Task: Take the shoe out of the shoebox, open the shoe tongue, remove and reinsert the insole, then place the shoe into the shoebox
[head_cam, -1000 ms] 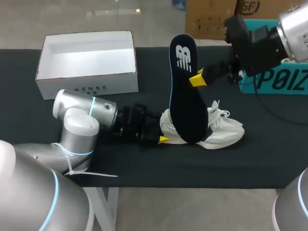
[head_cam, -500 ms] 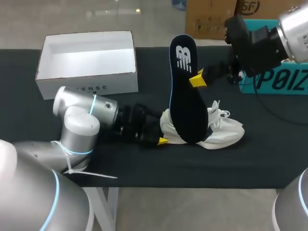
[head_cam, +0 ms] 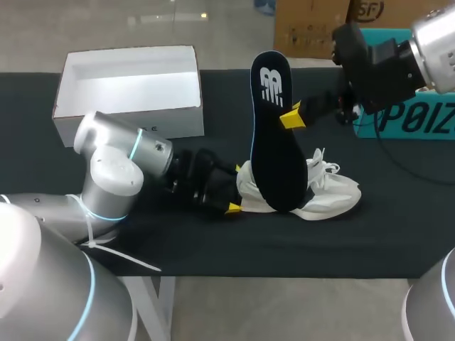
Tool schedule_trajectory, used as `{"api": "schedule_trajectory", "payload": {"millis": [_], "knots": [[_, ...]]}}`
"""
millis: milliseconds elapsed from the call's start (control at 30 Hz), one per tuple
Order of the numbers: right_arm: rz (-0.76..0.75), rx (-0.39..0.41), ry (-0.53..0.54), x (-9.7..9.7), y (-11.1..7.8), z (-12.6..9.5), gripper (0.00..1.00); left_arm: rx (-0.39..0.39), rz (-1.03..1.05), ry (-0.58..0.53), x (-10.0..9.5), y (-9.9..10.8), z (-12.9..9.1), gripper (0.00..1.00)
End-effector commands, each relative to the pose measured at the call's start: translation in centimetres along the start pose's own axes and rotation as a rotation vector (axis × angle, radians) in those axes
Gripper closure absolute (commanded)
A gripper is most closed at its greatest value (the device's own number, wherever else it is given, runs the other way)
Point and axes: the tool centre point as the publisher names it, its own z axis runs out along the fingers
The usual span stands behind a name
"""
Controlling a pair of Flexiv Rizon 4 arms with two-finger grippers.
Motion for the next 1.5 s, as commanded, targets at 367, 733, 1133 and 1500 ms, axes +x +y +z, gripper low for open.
{"api": "schedule_trajectory", "payload": {"millis": [367, 733, 1133, 1500], "knots": [[0.001, 0.001, 0.000, -0.1, 0.0, 0.2, 1.00, -0.321, 0.001, 0.044, 1.1, -0.7, -5.7, 0.00], [0.001, 0.001, 0.000, -0.1, 0.0, 0.2, 1.00, -0.540, 0.020, 0.053, 1.2, -4.3, -8.4, 0.00], [0.001, 0.001, 0.000, -0.1, 0.0, 0.2, 1.00, -0.620, 0.040, 0.107, 1.3, -6.8, -9.2, 0.00], [0.001, 0.001, 0.000, -0.1, 0.0, 0.2, 1.00, -0.669, 0.061, 0.148, 1.0, -9.1, -9.2, 0.00]]}}
